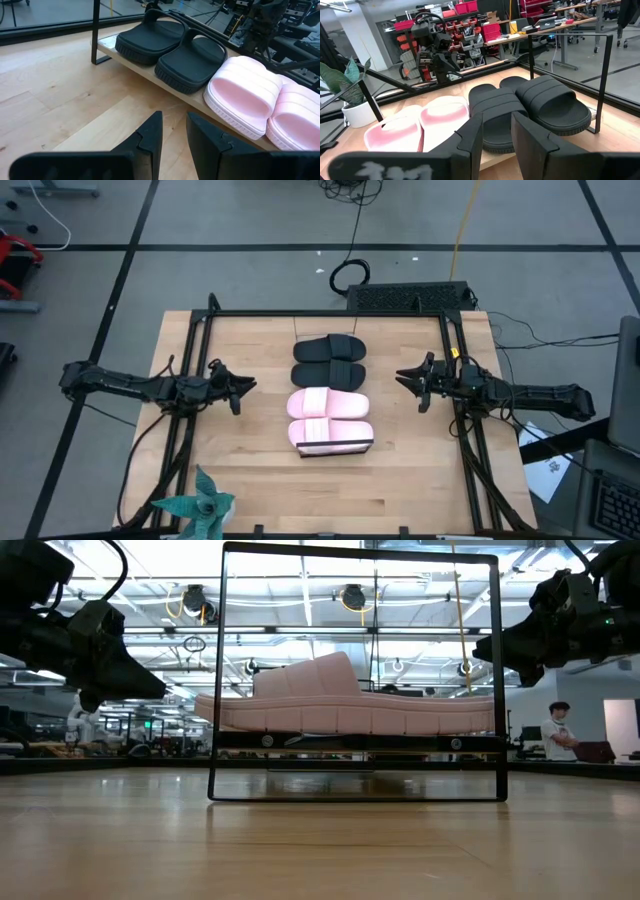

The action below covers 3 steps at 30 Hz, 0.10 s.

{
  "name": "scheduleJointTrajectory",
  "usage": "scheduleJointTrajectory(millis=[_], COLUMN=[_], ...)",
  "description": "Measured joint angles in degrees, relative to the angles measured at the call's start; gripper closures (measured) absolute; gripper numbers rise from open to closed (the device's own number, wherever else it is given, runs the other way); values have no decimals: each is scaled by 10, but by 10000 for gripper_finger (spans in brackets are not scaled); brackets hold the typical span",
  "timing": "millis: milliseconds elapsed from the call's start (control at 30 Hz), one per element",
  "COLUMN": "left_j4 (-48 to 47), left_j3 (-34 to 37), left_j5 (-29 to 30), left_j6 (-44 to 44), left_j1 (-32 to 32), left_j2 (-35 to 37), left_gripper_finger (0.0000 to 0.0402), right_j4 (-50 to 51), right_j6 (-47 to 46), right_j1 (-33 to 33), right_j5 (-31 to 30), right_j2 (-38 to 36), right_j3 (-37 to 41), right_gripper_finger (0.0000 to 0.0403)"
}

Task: Pick and place slides into the shelf
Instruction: Return to Home Position

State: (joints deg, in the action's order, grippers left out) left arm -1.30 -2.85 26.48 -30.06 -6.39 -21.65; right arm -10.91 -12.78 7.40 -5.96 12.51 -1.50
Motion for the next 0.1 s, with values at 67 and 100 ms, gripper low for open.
scheduleJointTrajectory(millis=[67, 100], left_j4=[0, 0], left_j3=[0, 0], left_j5=[0, 0], left_j6=[0, 0], left_j1=[0, 0], left_j2=[0, 0], left_gripper_finger=[314, 314], right_j4=[0, 0], right_j6=[0, 0], right_j1=[0, 0], right_j5=[0, 0], right_j2=[0, 0], right_j3=[0, 0], right_gripper_finger=[310, 310])
